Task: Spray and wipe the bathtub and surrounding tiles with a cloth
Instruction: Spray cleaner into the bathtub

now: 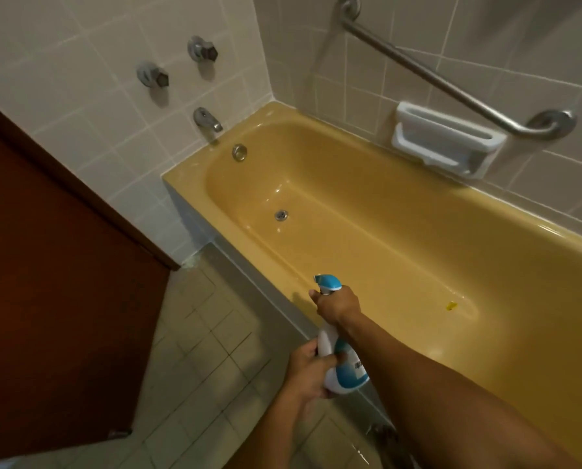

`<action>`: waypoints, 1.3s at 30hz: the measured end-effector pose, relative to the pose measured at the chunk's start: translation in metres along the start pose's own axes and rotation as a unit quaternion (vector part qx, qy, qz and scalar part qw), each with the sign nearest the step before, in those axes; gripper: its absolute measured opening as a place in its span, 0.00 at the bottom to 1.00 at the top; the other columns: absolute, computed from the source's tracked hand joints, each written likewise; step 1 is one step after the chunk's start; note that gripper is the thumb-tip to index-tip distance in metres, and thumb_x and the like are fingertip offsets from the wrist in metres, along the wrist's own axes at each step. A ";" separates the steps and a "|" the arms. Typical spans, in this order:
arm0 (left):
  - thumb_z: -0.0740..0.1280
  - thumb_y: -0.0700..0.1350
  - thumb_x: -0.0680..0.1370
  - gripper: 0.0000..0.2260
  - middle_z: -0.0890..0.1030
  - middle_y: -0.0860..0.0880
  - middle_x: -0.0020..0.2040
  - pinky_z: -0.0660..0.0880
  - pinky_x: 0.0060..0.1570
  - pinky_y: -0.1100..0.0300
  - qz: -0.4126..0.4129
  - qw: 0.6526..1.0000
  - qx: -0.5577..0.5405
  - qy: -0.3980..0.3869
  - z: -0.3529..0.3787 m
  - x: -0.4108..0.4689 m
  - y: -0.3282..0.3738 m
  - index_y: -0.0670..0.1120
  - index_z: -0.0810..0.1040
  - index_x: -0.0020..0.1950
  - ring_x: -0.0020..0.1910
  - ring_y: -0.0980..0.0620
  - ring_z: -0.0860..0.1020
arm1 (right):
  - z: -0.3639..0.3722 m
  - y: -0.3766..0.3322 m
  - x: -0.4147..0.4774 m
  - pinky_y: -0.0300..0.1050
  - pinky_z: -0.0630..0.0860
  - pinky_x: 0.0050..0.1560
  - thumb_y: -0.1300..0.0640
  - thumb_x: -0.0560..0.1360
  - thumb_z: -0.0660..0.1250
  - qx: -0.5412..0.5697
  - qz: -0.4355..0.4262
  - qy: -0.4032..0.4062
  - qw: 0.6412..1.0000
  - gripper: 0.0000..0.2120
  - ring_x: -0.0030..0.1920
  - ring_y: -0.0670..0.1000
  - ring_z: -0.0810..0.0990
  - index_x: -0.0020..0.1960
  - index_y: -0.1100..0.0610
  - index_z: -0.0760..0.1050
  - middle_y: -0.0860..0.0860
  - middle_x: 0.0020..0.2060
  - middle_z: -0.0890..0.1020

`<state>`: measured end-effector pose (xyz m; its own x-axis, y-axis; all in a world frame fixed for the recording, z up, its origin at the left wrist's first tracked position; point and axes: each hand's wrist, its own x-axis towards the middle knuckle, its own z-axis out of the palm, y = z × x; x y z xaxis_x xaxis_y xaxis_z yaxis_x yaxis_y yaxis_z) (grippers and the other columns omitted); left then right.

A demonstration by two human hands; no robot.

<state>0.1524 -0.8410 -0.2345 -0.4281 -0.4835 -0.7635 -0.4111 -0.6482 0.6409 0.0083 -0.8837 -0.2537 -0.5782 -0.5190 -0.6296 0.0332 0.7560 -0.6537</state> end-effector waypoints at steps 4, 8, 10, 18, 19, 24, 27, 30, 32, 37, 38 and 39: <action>0.76 0.41 0.75 0.16 0.83 0.47 0.59 0.84 0.44 0.46 -0.033 0.998 -0.041 -0.014 0.024 0.005 0.012 0.51 0.82 0.61 0.58 0.42 0.82 | -0.020 0.001 0.020 0.48 0.77 0.52 0.48 0.76 0.74 -0.021 -0.019 -0.072 0.997 0.16 0.51 0.54 0.81 0.56 0.58 0.81 0.53 0.49 0.82; 0.78 0.41 0.73 0.18 0.83 0.47 0.60 0.84 0.46 0.43 -0.057 0.997 -0.059 -0.007 0.045 0.016 0.013 0.52 0.82 0.61 0.59 0.41 0.81 | -0.033 0.004 0.033 0.49 0.77 0.51 0.43 0.75 0.73 -0.080 0.012 -0.074 0.994 0.20 0.51 0.56 0.82 0.56 0.58 0.77 0.53 0.46 0.82; 0.79 0.42 0.72 0.20 0.83 0.46 0.61 0.84 0.47 0.40 -0.064 0.995 -0.070 0.005 0.052 0.022 0.014 0.53 0.82 0.62 0.60 0.39 0.81 | -0.038 0.001 0.041 0.47 0.76 0.49 0.42 0.76 0.71 -0.127 -0.003 -0.084 0.988 0.20 0.54 0.56 0.82 0.56 0.57 0.76 0.53 0.51 0.82; 0.77 0.41 0.74 0.19 0.84 0.48 0.59 0.84 0.45 0.44 -0.041 0.994 -0.093 0.046 0.066 0.041 0.021 0.53 0.81 0.63 0.57 0.42 0.82 | -0.039 0.000 0.061 0.49 0.79 0.47 0.40 0.73 0.72 -0.080 -0.002 -0.062 0.995 0.19 0.48 0.56 0.84 0.51 0.56 0.81 0.53 0.48 0.86; 0.77 0.41 0.74 0.19 0.84 0.48 0.59 0.84 0.43 0.46 -0.035 0.994 -0.089 0.054 0.065 0.042 0.024 0.53 0.81 0.63 0.57 0.43 0.82 | -0.038 -0.003 0.062 0.49 0.79 0.47 0.41 0.73 0.72 -0.066 -0.005 -0.050 0.997 0.19 0.48 0.56 0.84 0.51 0.56 0.81 0.53 0.47 0.86; 0.79 0.40 0.72 0.17 0.85 0.46 0.57 0.84 0.46 0.41 -0.003 0.991 -0.089 0.099 0.052 0.051 0.047 0.52 0.83 0.59 0.56 0.41 0.83 | -0.038 -0.036 0.068 0.50 0.77 0.47 0.48 0.74 0.75 0.027 -0.085 -0.084 0.993 0.10 0.45 0.55 0.81 0.42 0.52 0.78 0.52 0.43 0.83; 0.79 0.42 0.72 0.19 0.84 0.48 0.58 0.84 0.49 0.41 0.024 0.992 -0.038 0.114 0.044 0.053 0.068 0.52 0.82 0.61 0.57 0.42 0.83 | -0.037 -0.053 0.070 0.55 0.82 0.50 0.41 0.72 0.73 0.069 -0.058 -0.054 0.994 0.13 0.44 0.57 0.84 0.41 0.51 0.77 0.53 0.41 0.85; 0.79 0.45 0.73 0.20 0.82 0.49 0.60 0.84 0.51 0.44 0.035 0.992 0.000 0.118 0.038 0.052 0.081 0.52 0.80 0.63 0.58 0.43 0.82 | -0.041 -0.064 0.072 0.56 0.81 0.49 0.43 0.72 0.74 0.111 -0.059 -0.069 0.990 0.13 0.43 0.58 0.84 0.42 0.53 0.80 0.53 0.40 0.86; 0.79 0.46 0.72 0.21 0.82 0.49 0.60 0.83 0.52 0.44 0.038 0.993 0.004 0.116 0.037 0.051 0.083 0.53 0.80 0.64 0.59 0.42 0.82 | -0.044 -0.067 0.071 0.58 0.81 0.50 0.48 0.73 0.76 0.141 -0.070 -0.094 0.983 0.10 0.43 0.57 0.84 0.44 0.54 0.81 0.54 0.42 0.86; 0.80 0.48 0.71 0.23 0.82 0.50 0.61 0.83 0.52 0.43 0.025 0.996 0.032 0.083 0.055 0.050 0.083 0.54 0.80 0.64 0.60 0.43 0.81 | -0.066 -0.052 0.068 0.52 0.79 0.40 0.47 0.74 0.75 0.138 -0.019 -0.064 0.988 0.14 0.33 0.55 0.80 0.40 0.56 0.77 0.55 0.33 0.83; 0.81 0.50 0.69 0.24 0.82 0.50 0.61 0.83 0.52 0.41 0.016 0.997 0.037 0.067 0.061 0.049 0.081 0.55 0.80 0.63 0.60 0.42 0.81 | -0.074 -0.045 0.069 0.53 0.81 0.42 0.48 0.74 0.75 0.139 -0.009 -0.066 0.988 0.14 0.33 0.55 0.81 0.41 0.57 0.77 0.55 0.34 0.84; 0.82 0.52 0.66 0.26 0.82 0.50 0.61 0.83 0.52 0.40 0.001 0.998 0.036 0.050 0.068 0.049 0.077 0.55 0.81 0.63 0.60 0.41 0.81 | -0.083 -0.036 0.069 0.55 0.82 0.44 0.49 0.74 0.75 0.140 -0.007 -0.077 0.987 0.13 0.35 0.55 0.81 0.41 0.58 0.78 0.56 0.36 0.85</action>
<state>0.0451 -0.8743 -0.2177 -0.3471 -0.5432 -0.7645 -0.4684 -0.6059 0.6431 -0.1002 -0.9139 -0.2386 -0.4497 -0.6001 -0.6615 0.2631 0.6188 -0.7402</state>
